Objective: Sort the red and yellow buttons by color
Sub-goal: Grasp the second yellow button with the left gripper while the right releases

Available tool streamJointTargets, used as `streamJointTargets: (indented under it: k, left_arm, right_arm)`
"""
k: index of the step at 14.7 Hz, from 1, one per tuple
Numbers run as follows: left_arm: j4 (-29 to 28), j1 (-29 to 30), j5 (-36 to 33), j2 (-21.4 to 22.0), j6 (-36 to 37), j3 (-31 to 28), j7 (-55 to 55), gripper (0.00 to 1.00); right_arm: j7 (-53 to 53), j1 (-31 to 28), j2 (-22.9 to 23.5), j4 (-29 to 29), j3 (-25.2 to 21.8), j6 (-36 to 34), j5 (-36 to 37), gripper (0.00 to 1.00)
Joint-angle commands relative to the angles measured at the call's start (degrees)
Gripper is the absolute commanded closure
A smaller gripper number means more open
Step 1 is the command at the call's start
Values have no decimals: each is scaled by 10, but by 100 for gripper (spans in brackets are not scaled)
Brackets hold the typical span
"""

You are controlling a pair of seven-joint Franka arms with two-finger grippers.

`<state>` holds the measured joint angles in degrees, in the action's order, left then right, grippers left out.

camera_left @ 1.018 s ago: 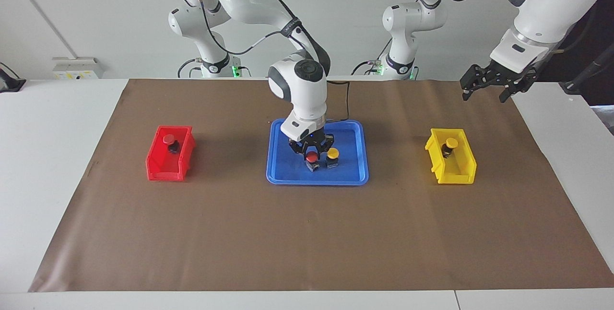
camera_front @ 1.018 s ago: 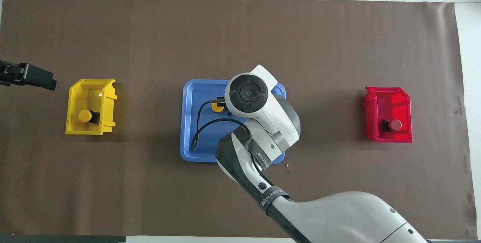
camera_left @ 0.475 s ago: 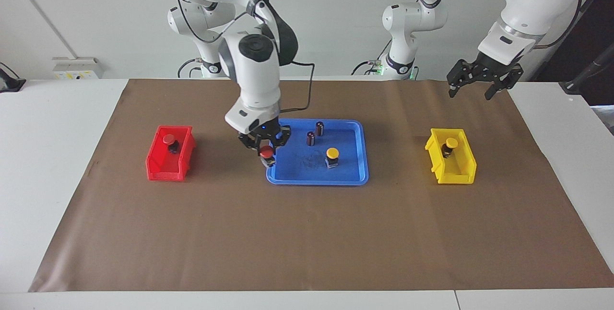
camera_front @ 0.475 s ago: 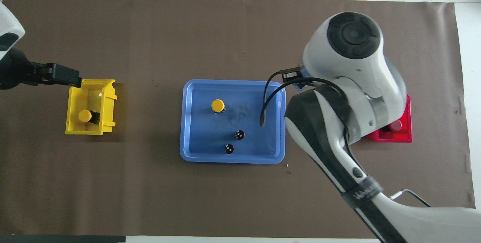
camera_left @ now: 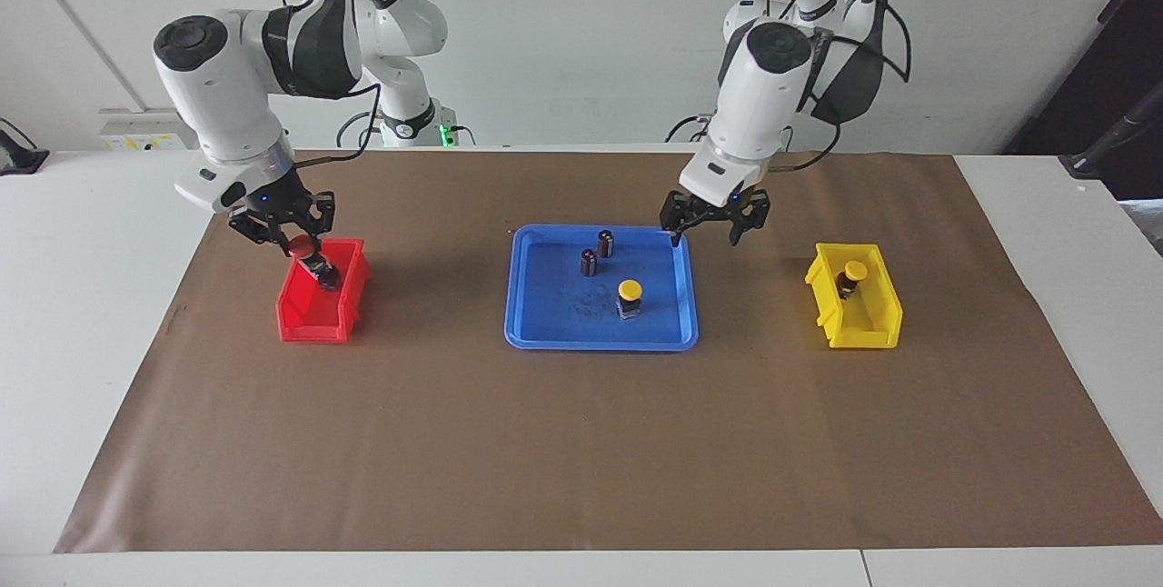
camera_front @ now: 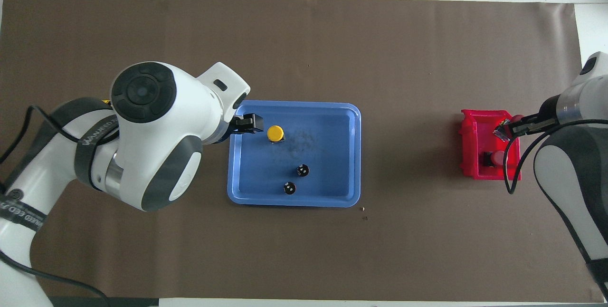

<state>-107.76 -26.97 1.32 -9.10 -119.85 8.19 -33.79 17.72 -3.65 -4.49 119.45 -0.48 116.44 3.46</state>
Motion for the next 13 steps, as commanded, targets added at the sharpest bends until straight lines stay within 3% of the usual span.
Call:
streamJointTargets:
  k: [1,4,7,10,13]
  left_arm:
    - [18,-32,-12,-53,-44,-12,-43,2]
    - [32,-48,-12,-84,-46,-12,-49,2]
    - [33,-48,-12,-84,-45,-12,-55,4]
    - [33,-48,-26,-88,-49,-12,-55,22]
    - [33,-48,-28,-95,-56,-13,-57,23]
  right_arm:
    - [25,-20,-17,46,12,48,-5,83]
    - [27,-27,-14,78,12,97,-5,83]
    - [26,-29,-1,94,12,134,-15,83]
    - [23,-29,11,109,12,158,-28,83]
    - [20,-27,15,128,12,192,-30,83]
